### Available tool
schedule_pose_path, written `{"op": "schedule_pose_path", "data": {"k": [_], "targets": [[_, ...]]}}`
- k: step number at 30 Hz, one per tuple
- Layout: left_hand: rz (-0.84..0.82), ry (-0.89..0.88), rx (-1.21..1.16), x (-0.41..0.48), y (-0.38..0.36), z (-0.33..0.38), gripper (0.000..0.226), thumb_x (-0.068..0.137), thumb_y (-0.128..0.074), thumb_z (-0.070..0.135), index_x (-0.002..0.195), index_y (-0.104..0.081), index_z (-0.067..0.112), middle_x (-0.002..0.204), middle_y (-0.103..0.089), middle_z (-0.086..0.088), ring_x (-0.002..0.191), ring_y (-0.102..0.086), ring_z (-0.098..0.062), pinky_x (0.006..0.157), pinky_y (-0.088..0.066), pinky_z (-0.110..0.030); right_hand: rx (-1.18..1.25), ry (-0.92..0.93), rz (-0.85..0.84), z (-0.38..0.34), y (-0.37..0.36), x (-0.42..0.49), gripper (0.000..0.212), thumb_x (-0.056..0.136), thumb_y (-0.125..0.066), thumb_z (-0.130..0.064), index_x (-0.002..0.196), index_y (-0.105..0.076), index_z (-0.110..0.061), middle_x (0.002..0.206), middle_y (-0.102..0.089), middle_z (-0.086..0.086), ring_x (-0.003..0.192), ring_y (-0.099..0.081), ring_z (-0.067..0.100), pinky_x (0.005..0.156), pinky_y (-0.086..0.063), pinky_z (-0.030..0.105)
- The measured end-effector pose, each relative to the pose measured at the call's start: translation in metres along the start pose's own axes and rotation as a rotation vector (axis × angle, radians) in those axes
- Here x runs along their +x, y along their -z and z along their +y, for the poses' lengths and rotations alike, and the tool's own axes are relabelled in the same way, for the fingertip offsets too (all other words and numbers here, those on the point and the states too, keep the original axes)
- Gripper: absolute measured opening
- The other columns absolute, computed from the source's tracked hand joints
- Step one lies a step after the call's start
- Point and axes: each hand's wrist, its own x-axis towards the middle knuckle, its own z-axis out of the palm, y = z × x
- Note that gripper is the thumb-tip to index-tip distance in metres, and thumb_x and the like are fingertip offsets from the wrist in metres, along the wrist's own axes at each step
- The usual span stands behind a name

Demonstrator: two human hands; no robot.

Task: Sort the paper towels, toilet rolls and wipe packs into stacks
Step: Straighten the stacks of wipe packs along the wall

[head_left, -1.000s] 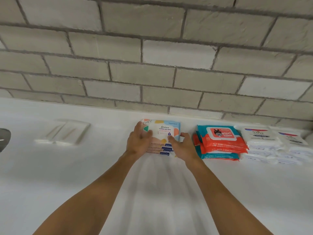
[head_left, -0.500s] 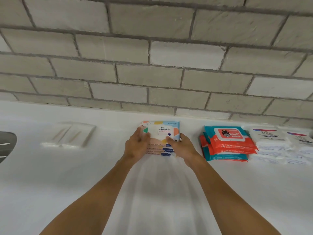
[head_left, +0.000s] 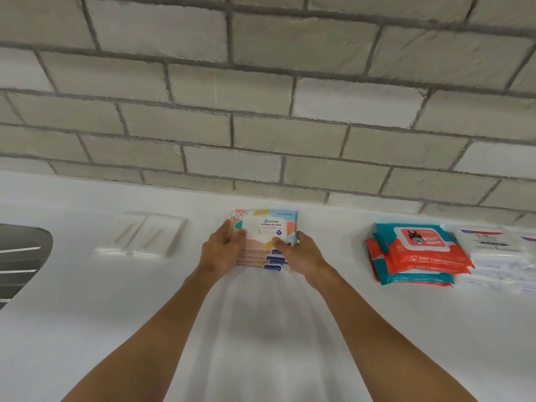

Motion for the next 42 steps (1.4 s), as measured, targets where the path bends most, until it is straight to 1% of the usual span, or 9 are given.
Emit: {"op": "schedule_pose_path", "data": {"k": [10,16,19,24,28,32,35,37,42], "targets": [[-0.034,0.07,-0.068,0.016,0.041,-0.022,0.055,0.095,-0.049,0.049,0.145,-0.041,0.029,0.124,-0.064,0.001,0.101,-0.064,-0.021,0.089,-0.057,-0.042,-0.027,-0.007,-0.01,-0.017,-0.038,0.003,0.039,0.089,-0.063,-0.044,0.119,-0.056,-0.02,0.113,-0.067,0.0,0.099,-0.066,0.019,0.089,-0.056,0.04],[-0.013,0.042,-0.058,0.016,0.05,-0.026,0.041,0.1,-0.046,0.041,0.139,-0.048,0.03,0.114,-0.064,0.004,0.083,-0.062,-0.008,0.06,-0.05,-0.016,-0.041,0.006,-0.024,-0.022,-0.05,0.005,0.04,0.088,-0.064,-0.046,0.119,-0.056,-0.021,0.114,-0.068,-0.001,0.1,-0.066,0.019,0.09,-0.056,0.041],[-0.005,0.031,-0.056,0.016,0.052,-0.027,0.039,0.101,-0.044,0.039,0.138,-0.047,0.03,0.109,-0.061,0.007,0.078,-0.058,-0.004,0.055,-0.045,-0.014,-0.061,0.011,-0.028,-0.024,-0.055,0.004,0.043,0.089,-0.061,-0.048,0.122,-0.054,-0.021,0.117,-0.067,0.0,0.101,-0.065,0.019,0.089,-0.056,0.039],[-0.013,0.051,-0.063,0.019,0.055,-0.03,0.042,0.099,-0.045,0.044,0.139,-0.046,0.031,0.118,-0.064,0.003,0.085,-0.061,-0.008,0.063,-0.052,-0.022,-0.06,0.018,-0.011,-0.028,-0.055,-0.007,0.045,0.094,-0.055,-0.047,0.13,-0.049,-0.022,0.126,-0.063,0.001,0.099,-0.061,0.016,0.08,-0.052,0.028],[0.027,0.14,-0.135,0.018,0.068,-0.026,0.065,0.094,-0.047,0.054,0.151,-0.031,0.028,0.14,-0.054,-0.003,0.114,-0.058,-0.024,0.088,-0.053,-0.036,-0.033,0.054,0.035,-0.032,-0.051,-0.026,0.053,0.096,-0.05,-0.048,0.141,-0.039,-0.023,0.136,-0.056,0.002,0.095,-0.055,0.01,0.06,-0.044,0.013],[0.125,0.118,-0.119,0.01,0.082,-0.016,0.054,0.099,-0.046,0.042,0.149,-0.036,0.023,0.149,-0.045,-0.004,0.13,-0.047,-0.027,0.098,-0.043,-0.039,-0.03,0.066,0.068,-0.031,-0.045,-0.05,0.059,0.097,-0.046,-0.047,0.148,-0.031,-0.021,0.147,-0.045,0.005,0.121,-0.053,0.018,0.08,-0.042,0.021],[0.179,0.052,-0.087,0.0,0.087,-0.01,0.049,0.098,-0.05,0.039,0.144,-0.041,0.024,0.148,-0.045,-0.003,0.13,-0.047,-0.027,0.09,-0.045,-0.035,0.03,0.087,0.135,-0.022,-0.039,-0.067,0.055,0.097,-0.048,-0.046,0.146,-0.038,-0.024,0.146,-0.047,0.004,0.125,-0.052,0.02,0.087,-0.048,0.026],[0.194,-0.008,-0.087,-0.009,0.086,-0.002,0.046,0.097,-0.053,0.039,0.14,-0.045,0.026,0.146,-0.047,-0.002,0.125,-0.049,-0.025,0.079,-0.043,-0.03,0.082,0.099,0.177,-0.015,-0.034,-0.079,0.047,0.096,-0.052,-0.043,0.14,-0.046,-0.027,0.14,-0.052,0.001,0.12,-0.055,0.019,0.082,-0.047,0.022],[0.159,-0.138,-0.154,-0.039,0.069,0.024,0.042,0.094,-0.058,0.038,0.134,-0.05,0.028,0.138,-0.051,0.004,0.108,-0.051,-0.014,0.08,-0.049,-0.029,0.175,0.141,0.241,-0.008,-0.017,-0.112,0.031,0.096,-0.056,-0.035,0.127,-0.058,-0.03,0.125,-0.06,-0.005,0.107,-0.06,0.013,0.069,-0.042,0.009]]}}
